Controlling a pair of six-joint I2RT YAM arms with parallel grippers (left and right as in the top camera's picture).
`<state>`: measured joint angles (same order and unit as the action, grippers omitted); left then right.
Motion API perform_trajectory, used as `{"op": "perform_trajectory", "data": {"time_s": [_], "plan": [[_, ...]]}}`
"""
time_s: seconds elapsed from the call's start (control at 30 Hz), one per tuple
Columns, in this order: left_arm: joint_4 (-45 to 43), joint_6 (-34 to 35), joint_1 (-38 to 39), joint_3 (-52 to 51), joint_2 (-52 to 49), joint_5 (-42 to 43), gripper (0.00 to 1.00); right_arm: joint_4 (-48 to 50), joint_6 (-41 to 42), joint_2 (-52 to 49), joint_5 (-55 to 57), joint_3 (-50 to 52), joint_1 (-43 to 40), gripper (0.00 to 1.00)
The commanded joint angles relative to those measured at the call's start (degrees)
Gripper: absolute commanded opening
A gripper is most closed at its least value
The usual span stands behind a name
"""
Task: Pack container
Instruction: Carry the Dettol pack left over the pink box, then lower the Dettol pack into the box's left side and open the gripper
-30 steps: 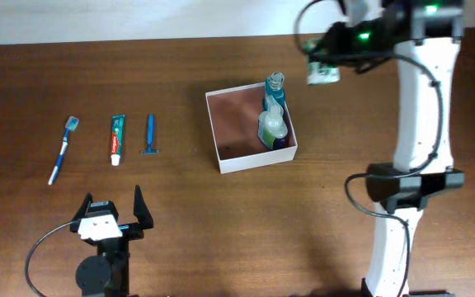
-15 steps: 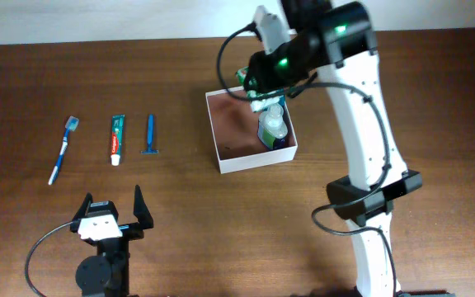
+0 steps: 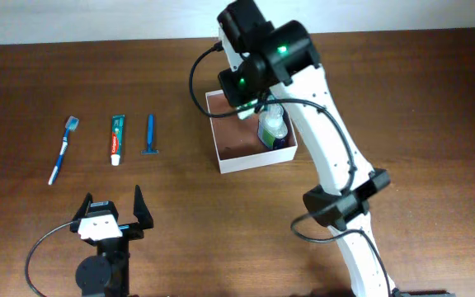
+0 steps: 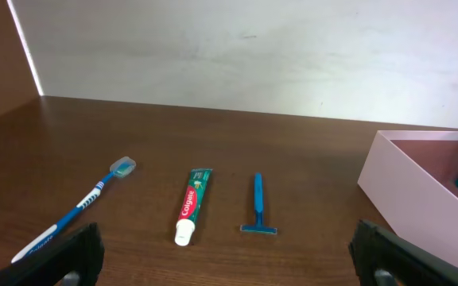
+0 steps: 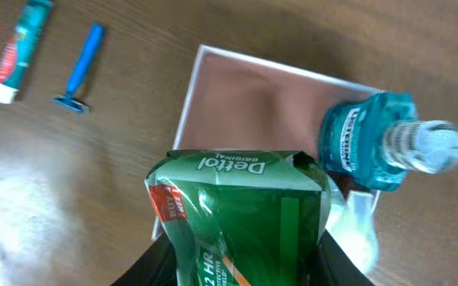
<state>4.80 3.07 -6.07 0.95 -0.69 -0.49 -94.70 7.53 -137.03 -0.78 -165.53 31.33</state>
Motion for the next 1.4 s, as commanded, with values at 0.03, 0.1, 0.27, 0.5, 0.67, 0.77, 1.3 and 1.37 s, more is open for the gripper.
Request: {"op": "perform_trajectory", "data": {"time_s": [0.03,0.1,0.27,0.5,0.67,0.77,1.3,1.37], "plan": [[-0.1,0.5,0.0,-0.4,0.4,-0.3,0.99,0.7,3.0,-3.6,2.1,-0.2,0.2,0.32],[0.0,0.5,0.0,-0.4,0.4,-0.4,0.99,1.4,4.3,-4.5,2.1,-0.2,0.2,0.32],[-0.1,0.5,0.0,-0.4,0.4,-0.4,0.99,2.8,5.5,-6.8,1.9,-0.2,0.2,0.33],[-0.1,0.5,0.0,-0.4,0.4,-0.3,0.99,5.3,5.4,-9.6,1.9,0.2,0.0,0.33],[-0.1,0.5,0.0,-0.4,0.4,-0.4,0.99,6.4,5.5,-11.4,1.9,0.2,0.2,0.33],[-0.1,0.5,0.0,-0.4,0.4,-0.3,0.99,6.6,5.8,-12.2,1.9,0.3,0.2,0.33],[-0.1,0.5,0.0,-0.4,0.4,-0.4,0.99,8.1,6.5,-17.6,1.9,0.4,0.0,0.34],[-0.1,0.5,0.0,-0.4,0.4,-0.3,0.99,8.2,6.5,-17.9,1.9,0.4,-0.2,0.34]]}}
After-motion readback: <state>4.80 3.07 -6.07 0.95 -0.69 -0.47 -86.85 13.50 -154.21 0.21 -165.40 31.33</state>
